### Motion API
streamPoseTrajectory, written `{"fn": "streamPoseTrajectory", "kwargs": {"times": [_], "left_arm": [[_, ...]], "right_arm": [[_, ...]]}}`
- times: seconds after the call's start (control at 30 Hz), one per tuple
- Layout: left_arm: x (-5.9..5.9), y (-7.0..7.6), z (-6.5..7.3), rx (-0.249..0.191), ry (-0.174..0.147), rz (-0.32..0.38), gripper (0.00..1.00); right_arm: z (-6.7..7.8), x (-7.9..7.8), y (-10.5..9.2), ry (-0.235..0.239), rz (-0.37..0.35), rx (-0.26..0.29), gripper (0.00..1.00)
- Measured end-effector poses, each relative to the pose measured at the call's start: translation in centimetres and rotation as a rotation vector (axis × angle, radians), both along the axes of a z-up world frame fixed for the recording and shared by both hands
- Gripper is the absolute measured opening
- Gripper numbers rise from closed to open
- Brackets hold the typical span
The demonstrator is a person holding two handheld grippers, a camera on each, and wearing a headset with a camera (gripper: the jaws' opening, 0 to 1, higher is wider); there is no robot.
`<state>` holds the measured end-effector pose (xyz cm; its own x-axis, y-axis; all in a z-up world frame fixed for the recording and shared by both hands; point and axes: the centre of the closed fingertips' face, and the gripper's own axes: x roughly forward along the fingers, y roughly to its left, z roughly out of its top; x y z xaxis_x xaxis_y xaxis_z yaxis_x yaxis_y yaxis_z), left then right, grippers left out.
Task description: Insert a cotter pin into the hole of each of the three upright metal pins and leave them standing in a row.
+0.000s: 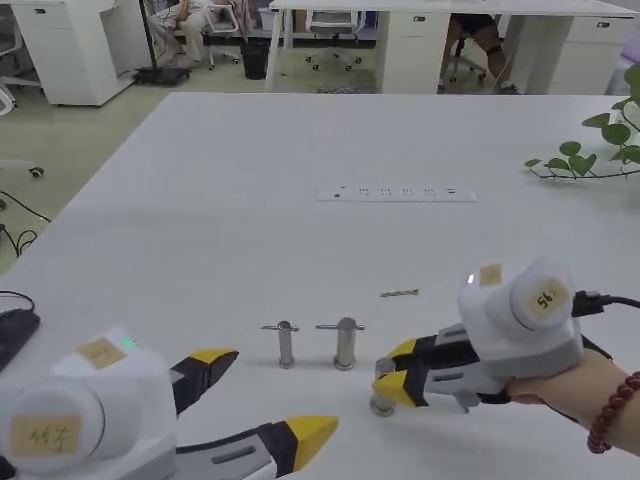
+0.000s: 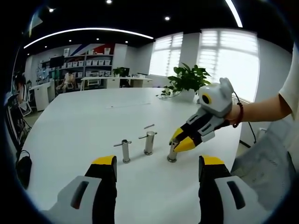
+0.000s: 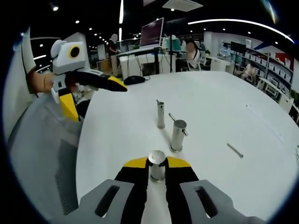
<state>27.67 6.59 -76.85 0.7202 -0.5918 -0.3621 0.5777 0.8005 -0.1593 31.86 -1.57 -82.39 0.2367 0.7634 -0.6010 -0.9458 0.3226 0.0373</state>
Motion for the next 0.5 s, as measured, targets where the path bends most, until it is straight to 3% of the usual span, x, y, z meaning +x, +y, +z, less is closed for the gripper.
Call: {"fn": "streamPoseTrajectory", "kwargs": {"times": [0.23, 0.33, 0.43, 0.5], "left_arm": [[0.1, 0.2, 0.0, 0.0, -0.001, 0.013, 0.72], [0.1, 0.3, -0.1, 0.004, 0.003, 0.017, 0.72], [0.1, 0.3, -0.1, 0.002, 0.004, 0.019, 0.72], [0.1, 0.3, -0.1, 0.001, 0.006, 0.021, 0.72]], "right_arm": [[0.0, 0.0, 0.0, -0.01, -0.013, 0.02, 0.14], [-0.2, 0.1, 0.0, 0.023, -0.033, 0.04, 0.15], [-1.3, -0.1, -0.4, 0.044, -0.044, 0.015, 0.22], [-1.0, -0.3, -0.3, 0.054, -0.053, 0.049, 0.22]]}}
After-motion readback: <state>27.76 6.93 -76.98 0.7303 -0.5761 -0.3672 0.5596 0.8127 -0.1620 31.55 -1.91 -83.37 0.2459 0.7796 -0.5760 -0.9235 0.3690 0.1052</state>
